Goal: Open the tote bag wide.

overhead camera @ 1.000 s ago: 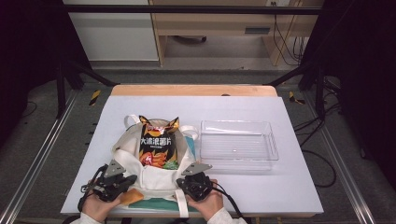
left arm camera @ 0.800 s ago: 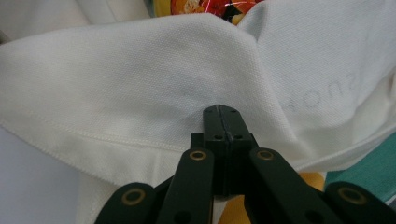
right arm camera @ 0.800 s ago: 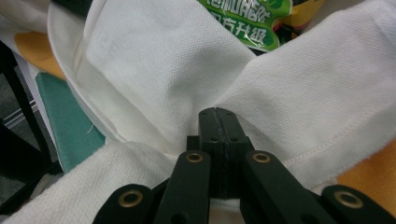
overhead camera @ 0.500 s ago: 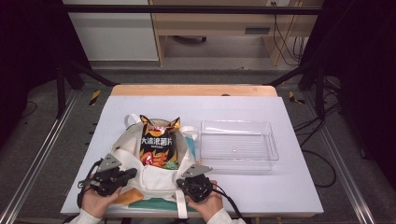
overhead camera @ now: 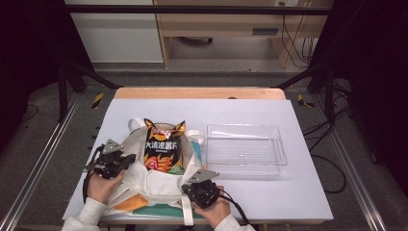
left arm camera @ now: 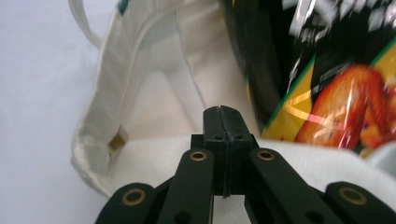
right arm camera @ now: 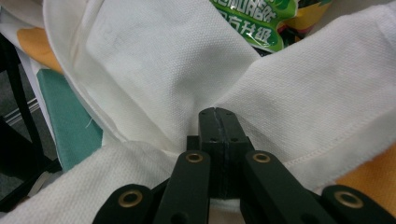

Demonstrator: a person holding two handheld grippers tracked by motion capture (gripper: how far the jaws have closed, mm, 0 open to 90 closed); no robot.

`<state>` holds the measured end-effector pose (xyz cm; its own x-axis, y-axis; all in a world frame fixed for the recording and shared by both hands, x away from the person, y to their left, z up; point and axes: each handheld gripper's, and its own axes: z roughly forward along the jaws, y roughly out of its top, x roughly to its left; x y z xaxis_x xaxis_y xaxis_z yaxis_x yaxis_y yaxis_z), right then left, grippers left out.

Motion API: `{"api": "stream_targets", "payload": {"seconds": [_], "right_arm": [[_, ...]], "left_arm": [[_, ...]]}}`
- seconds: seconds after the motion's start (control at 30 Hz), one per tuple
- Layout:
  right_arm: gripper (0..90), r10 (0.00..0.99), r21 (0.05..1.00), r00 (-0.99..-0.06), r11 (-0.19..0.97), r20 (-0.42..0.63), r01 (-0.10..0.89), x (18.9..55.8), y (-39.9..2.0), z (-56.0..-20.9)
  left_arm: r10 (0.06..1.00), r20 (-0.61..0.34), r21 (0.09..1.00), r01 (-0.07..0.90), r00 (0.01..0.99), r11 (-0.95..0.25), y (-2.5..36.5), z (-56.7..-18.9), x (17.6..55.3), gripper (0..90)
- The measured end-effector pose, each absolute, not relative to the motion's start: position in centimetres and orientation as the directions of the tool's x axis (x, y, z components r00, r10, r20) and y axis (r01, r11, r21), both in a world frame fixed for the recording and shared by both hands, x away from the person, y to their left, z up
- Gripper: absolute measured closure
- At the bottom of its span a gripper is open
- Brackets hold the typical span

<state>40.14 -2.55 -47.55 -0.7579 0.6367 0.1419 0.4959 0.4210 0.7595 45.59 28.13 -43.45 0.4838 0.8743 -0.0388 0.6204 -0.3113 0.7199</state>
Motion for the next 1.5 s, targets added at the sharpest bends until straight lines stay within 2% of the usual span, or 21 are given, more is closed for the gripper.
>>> {"api": "stream_targets", "payload": {"seconds": [0.13, 0.27, 0.4, 0.67, 0.9, 1.0, 1.1, 1.27, 1.43, 1.5], "right_arm": [[87.6, 0.654, 0.77, -0.749, 0.422, 0.108, 0.48, 40.3, -2.8, -46.2], [90.0, 0.698, 0.792, -0.709, 0.373, 0.104, 0.484, 40.9, -4.0, -45.4], [90.0, 0.729, 0.773, -0.678, 0.375, 0.095, 0.512, 41.5, -4.6, -46.2], [90.0, 0.74, 0.775, -0.671, 0.396, 0.048, 0.492, 41.2, -4.4, -47.1], [90.0, 0.736, 0.77, -0.674, 0.393, 0.065, 0.503, 41.4, -4.4, -47.1], [90.0, 0.737, 0.772, -0.674, 0.401, 0.049, 0.494, 41.5, -4.4, -46.6], [90.0, 0.758, 0.781, -0.653, 0.403, 0.008, 0.477, 41.6, -4.6, -46.1], [90.0, 0.775, 0.771, -0.631, 0.393, 0.015, 0.502, 41.9, -5.0, -46.5], [90.0, 0.777, 0.767, -0.63, 0.404, 0.001, 0.499, 41.8, -4.8, -46.8], [90.0, 0.778, 0.763, -0.628, 0.389, 0.029, 0.517, 42.0, -5.0, -47.1]], "left_arm": [[0.874, -0.062, 0.698, 0.647, 0.481, -0.307, 28.8, -44.1, 45.2, 89.9], [0.874, -0.051, 0.693, 0.648, 0.483, -0.317, 28.6, -44.3, 45.1, 89.9], [0.872, -0.032, 0.688, 0.644, 0.488, -0.335, 28.4, -44.5, 44.9, 89.9], [0.866, -0.03, 0.714, 0.618, 0.498, -0.331, 28.6, -44.5, 44.7, 89.2], [0.909, -0.018, 0.767, 0.589, 0.416, -0.255, 30.8, -43.2, 45.0, 88.9], [0.916, -0.017, 0.735, 0.626, 0.401, -0.261, 31.6, -44.3, 45.3, 89.9], [0.914, 0.014, 0.727, 0.624, 0.406, -0.288, 31.4, -44.4, 45.3, 89.9], [0.909, 0.048, 0.705, 0.631, 0.414, -0.324, 31.0, -44.8, 45.3, 90.0], [0.908, 0.048, 0.701, 0.634, 0.416, -0.327, 31.1, -45.0, 45.3, 90.0], [0.905, 0.036, 0.672, 0.66, 0.423, -0.335, 30.9, -45.6, 45.6, 90.0]]}}
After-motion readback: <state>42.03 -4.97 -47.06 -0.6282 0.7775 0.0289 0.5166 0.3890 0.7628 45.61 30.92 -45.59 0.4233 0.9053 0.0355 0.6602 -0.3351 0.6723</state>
